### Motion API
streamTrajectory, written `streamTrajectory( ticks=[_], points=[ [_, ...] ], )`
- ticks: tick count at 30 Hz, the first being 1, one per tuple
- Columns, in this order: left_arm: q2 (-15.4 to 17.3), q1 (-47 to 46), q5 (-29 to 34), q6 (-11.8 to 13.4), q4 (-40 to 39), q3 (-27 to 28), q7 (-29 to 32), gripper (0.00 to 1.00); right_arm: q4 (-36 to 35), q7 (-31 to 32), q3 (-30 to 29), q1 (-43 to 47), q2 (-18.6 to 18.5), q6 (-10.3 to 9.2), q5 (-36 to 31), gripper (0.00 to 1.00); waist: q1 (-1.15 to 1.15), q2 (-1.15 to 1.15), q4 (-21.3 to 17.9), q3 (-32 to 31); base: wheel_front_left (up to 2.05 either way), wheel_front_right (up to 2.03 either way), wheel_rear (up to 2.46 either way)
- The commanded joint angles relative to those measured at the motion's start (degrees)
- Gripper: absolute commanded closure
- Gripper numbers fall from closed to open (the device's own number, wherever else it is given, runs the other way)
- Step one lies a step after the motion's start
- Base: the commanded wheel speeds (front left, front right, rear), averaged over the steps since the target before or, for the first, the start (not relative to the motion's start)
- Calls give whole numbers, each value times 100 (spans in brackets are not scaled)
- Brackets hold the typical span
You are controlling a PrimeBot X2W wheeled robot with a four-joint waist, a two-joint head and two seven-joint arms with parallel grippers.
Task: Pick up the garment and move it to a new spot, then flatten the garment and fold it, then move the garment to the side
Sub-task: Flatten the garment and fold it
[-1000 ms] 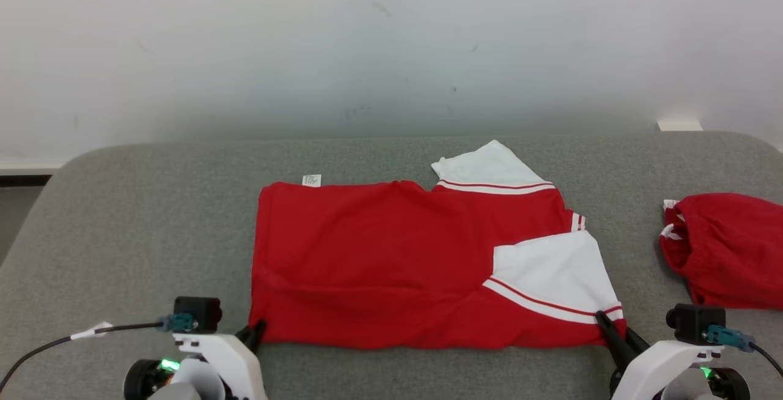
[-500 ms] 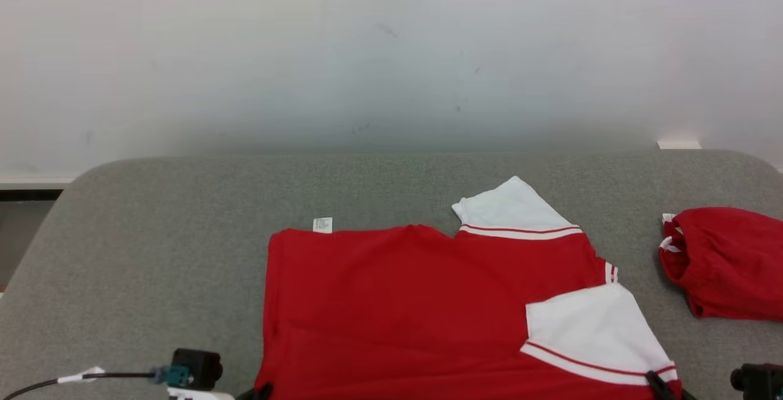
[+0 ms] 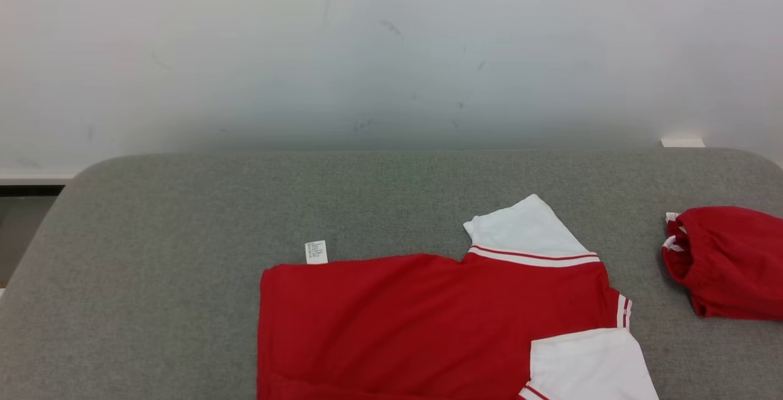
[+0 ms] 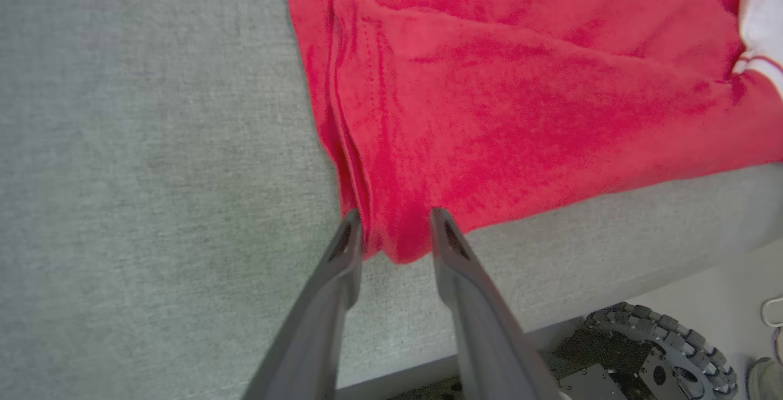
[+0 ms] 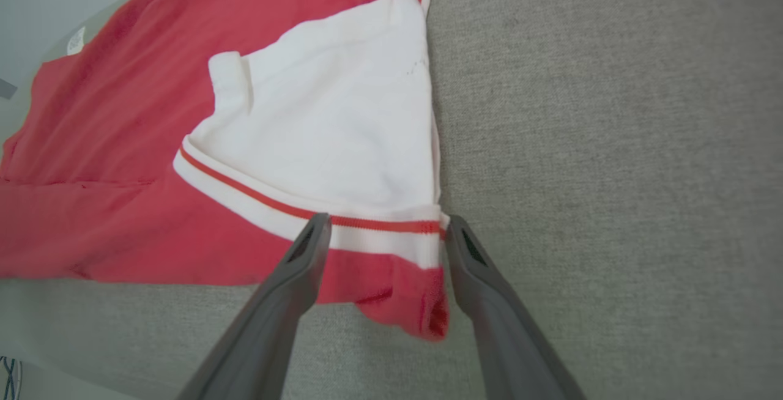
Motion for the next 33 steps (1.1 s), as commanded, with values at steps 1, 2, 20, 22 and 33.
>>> streamTrajectory(
  ticks=[1,2,20,22,33],
  points=[
    [104,-41,111,-6,99,-21,-2,0,-33,55,-106,78,0,-13,-188,0,0,0,-1,-3,0,0,0],
    [87,-116,153,-28,143,-41,-10,0,-82,98,-185,75,45,-13,-284,0,0,0,4,-5,0,0,0],
    [42,-2374,755,-132,80,175,511,0,-611,173,45,-2737,-254,-14,-1280,0,0,0,68,910,0,0,0],
    [-106,-2713,825,-200,209,176,489,0,-324,111,286,-3263,-275,-13,-1218,0,0,0,135,1171,0,0,0],
    [-795,-3719,1077,-572,1004,-37,251,0,1593,-185,1644,-5651,-603,-13,-856,0,0,0,591,2191,0,0,0]
  ],
)
